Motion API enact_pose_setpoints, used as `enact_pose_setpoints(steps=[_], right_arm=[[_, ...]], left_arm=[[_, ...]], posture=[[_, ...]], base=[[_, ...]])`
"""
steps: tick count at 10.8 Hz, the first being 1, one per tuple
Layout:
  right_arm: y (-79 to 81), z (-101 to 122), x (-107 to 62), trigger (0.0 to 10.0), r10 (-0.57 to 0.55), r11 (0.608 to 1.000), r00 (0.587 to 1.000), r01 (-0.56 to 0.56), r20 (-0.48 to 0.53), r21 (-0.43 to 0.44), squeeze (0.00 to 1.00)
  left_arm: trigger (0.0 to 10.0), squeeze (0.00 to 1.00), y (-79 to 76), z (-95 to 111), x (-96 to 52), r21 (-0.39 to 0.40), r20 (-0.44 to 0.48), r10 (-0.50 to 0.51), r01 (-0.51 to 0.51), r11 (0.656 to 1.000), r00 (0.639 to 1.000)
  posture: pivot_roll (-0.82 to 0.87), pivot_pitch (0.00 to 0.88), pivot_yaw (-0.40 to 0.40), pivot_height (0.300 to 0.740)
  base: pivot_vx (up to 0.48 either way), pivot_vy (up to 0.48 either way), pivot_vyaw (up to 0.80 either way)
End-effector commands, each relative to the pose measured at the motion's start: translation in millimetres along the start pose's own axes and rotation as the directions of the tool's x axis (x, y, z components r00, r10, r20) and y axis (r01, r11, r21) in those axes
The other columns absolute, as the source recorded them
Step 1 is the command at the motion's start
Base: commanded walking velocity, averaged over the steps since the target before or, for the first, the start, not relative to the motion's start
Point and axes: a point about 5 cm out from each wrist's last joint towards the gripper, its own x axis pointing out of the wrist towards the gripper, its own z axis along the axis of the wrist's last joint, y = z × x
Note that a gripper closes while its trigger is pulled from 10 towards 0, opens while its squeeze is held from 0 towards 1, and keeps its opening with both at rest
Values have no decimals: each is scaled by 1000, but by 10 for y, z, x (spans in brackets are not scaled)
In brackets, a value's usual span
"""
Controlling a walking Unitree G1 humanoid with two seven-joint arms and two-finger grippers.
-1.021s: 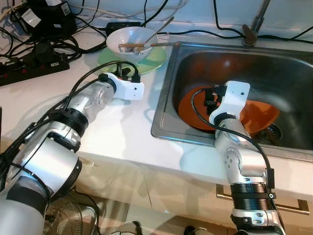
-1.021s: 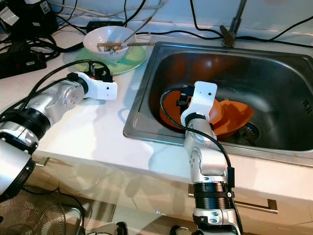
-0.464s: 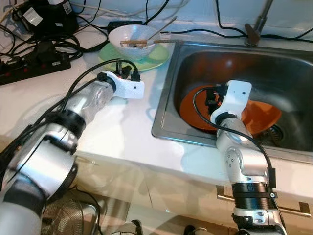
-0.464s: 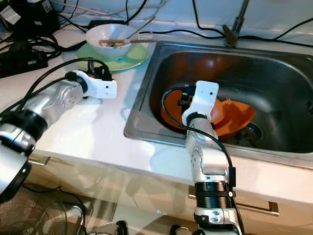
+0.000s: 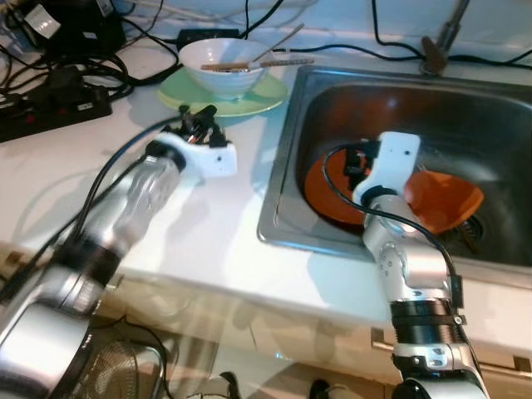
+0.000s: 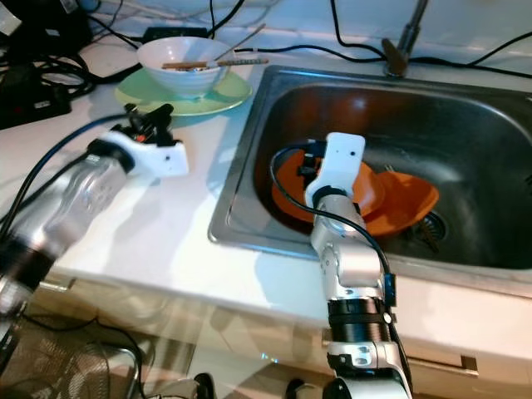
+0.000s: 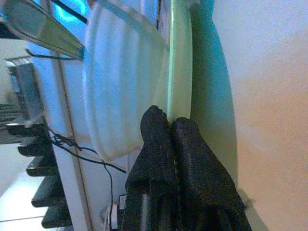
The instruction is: Kitchen organization
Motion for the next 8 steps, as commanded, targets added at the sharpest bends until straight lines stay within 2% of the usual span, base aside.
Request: enact_pose_setpoints(steps=[1, 2, 3, 6, 8], right_arm=[[22, -16, 17, 10000, 13, 1000, 1000, -13, -6, 2, 0], [30, -15, 25, 10000, 18, 1000, 1000, -18, -6, 2, 0], [44, -13, 41, 10000, 27, 1000, 1000, -27, -4, 2, 0], [116, 5, 95, 10000, 57, 998, 998, -57, 3, 5, 0], [110, 15, 120, 10000, 61, 998, 998, -61, 8, 4, 0]], left_arm=[[10000, 0, -483, 154, -158, -52, 39, -193, 195, 979, 980], [10000, 0, -504, 167, -239, -59, 40, -205, 207, 976, 978], [10000, 0, -487, 194, -406, -62, 33, -215, 217, 974, 976], [10000, 0, -314, 228, -744, -56, 5, -231, 231, 971, 973], [10000, 0, -261, 197, -959, -48, -25, -273, 272, 961, 962]], posture=[[175, 208, -7, 725], [184, 207, -9, 725], [200, 203, -15, 725], [231, 184, -25, 725], [245, 184, -26, 725]], base=[[0, 0, 0], [0, 0, 0], [0, 0, 0], [0, 0, 0], [0, 0, 0]])
